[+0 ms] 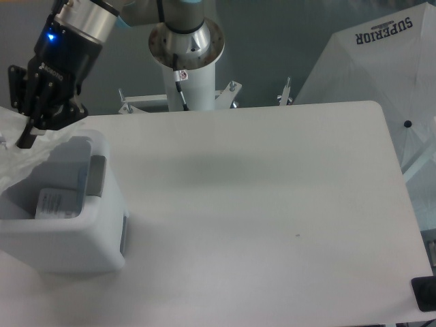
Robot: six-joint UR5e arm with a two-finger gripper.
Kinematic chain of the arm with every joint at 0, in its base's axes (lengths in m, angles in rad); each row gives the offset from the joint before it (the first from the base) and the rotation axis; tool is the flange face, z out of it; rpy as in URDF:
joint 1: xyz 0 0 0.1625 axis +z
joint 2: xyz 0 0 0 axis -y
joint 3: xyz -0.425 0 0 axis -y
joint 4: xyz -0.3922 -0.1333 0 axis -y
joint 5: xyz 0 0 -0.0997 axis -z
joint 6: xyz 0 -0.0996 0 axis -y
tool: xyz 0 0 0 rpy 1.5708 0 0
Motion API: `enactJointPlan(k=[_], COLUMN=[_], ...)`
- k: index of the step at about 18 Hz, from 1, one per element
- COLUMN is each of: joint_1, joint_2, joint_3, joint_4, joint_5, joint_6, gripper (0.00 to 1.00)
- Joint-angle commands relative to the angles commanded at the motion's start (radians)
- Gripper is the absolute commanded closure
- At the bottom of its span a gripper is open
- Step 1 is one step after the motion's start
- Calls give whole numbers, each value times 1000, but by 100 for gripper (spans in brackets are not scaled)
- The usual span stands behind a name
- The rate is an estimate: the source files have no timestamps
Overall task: Place the trash in the trash can
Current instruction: 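Lift the wrapper and carry it over the trash bin, then lower the wrapper into the bin and open the gripper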
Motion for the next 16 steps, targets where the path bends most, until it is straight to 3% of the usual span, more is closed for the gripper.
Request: enactJointPlan(k=[4, 9, 16], joint_1=[-6, -6, -11], joint_2=[-17, -51, -43], joint_3=[-17, -48, -89], joint_4=[2, 44, 44], joint_5=[-2, 0, -2], joint_6=[0, 6, 8], gripper=[84, 84, 84])
